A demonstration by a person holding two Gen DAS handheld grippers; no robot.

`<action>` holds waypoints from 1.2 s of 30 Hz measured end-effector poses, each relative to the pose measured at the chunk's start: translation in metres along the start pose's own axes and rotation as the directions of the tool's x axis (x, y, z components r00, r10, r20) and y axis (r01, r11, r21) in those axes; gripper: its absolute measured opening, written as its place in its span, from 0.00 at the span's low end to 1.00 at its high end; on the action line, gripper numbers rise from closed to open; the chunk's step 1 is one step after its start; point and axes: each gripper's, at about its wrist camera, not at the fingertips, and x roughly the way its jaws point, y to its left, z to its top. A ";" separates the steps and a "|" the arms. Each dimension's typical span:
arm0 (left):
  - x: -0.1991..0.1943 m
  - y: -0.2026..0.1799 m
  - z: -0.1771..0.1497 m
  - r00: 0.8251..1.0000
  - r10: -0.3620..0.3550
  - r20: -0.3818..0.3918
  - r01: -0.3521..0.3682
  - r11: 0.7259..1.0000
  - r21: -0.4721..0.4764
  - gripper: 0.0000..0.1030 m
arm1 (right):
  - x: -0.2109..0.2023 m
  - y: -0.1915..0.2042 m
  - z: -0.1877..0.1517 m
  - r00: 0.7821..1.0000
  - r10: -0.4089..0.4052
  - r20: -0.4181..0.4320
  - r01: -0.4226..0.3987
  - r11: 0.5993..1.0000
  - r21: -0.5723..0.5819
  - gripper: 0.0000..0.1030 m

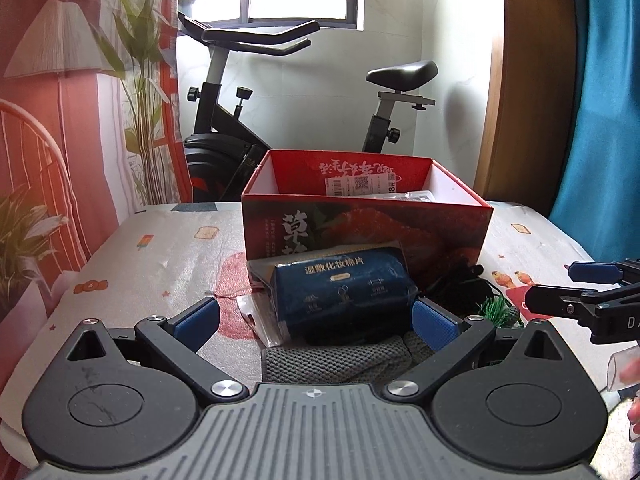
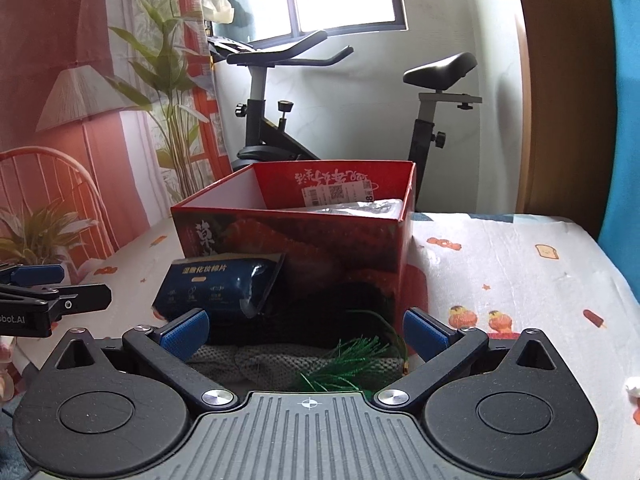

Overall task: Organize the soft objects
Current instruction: 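Move the left gripper back to the green velvet sachet on the table, then close the left gripper on the green velvet sachet and lift it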

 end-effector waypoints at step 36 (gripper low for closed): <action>0.025 0.002 -0.047 0.990 -0.034 -0.138 0.023 0.996 -0.082 1.00 | 0.033 -0.012 -0.056 0.979 -0.070 -0.192 0.065 0.997 -0.034 0.85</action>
